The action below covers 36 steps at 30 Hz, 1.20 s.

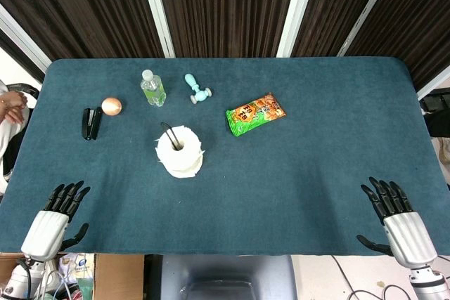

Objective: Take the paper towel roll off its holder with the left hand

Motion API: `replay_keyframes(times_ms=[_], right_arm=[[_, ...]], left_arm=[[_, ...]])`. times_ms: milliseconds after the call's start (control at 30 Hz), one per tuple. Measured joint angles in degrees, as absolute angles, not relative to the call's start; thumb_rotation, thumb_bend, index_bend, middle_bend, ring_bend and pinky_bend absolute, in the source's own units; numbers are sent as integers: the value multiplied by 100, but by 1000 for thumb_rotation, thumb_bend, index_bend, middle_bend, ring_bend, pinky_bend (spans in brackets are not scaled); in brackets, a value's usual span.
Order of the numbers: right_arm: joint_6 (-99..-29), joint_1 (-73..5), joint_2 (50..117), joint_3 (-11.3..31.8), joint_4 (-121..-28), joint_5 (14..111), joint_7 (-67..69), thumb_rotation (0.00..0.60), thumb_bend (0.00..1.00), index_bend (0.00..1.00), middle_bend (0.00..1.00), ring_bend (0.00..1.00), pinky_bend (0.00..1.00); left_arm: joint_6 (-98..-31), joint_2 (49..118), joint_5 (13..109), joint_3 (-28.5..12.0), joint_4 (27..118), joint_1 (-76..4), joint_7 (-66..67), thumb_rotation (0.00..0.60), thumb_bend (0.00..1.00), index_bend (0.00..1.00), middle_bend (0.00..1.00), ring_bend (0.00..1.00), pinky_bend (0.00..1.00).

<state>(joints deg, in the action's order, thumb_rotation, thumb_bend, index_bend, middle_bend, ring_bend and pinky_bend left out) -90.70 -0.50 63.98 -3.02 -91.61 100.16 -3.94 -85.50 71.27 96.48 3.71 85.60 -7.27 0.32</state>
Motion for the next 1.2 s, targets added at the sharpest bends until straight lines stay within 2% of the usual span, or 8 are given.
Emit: replay_keyframes(times_ms=[133,300,433,567,833,1200], right_arm=[[-9069,-46,6396,-307,-9157,10013,-403,600,100,0,0,0,0],[-9003,-64,6392,-289,-9165,9928,-385,600,100,0,0,0,0],[-8875,-105,6381,-244,-9204,9781,-382,600,99,0,0,0,0],[-8799,-142,6350,-206,-9253,9679,-349,600,99,0,0,0,0],[-8801,-160,6252,-182,-9257,9625,-89,600,100,0,0,0,0],[-8868,-169,6142,-161,-9210,9619,262,600,99,0,0,0,0]], left_arm=[[-8609,7211,9723,326,8448,-796,-457,600,361,0,0,0,0],[-8659,7543,9754,173,8142,-1003,-1858,600,363,0,0,0,0],[-8579,8062,9624,-53,7900,-1261,-3161,600,361,0,0,0,0],[-8062,8771,9091,-464,7759,-1681,-4083,600,359,0,0,0,0],[-6953,9890,8009,-1265,7152,-2532,-4091,600,358,0,0,0,0],[-6396,10383,7480,-1602,7126,-3014,-3460,600,357,0,0,0,0]])
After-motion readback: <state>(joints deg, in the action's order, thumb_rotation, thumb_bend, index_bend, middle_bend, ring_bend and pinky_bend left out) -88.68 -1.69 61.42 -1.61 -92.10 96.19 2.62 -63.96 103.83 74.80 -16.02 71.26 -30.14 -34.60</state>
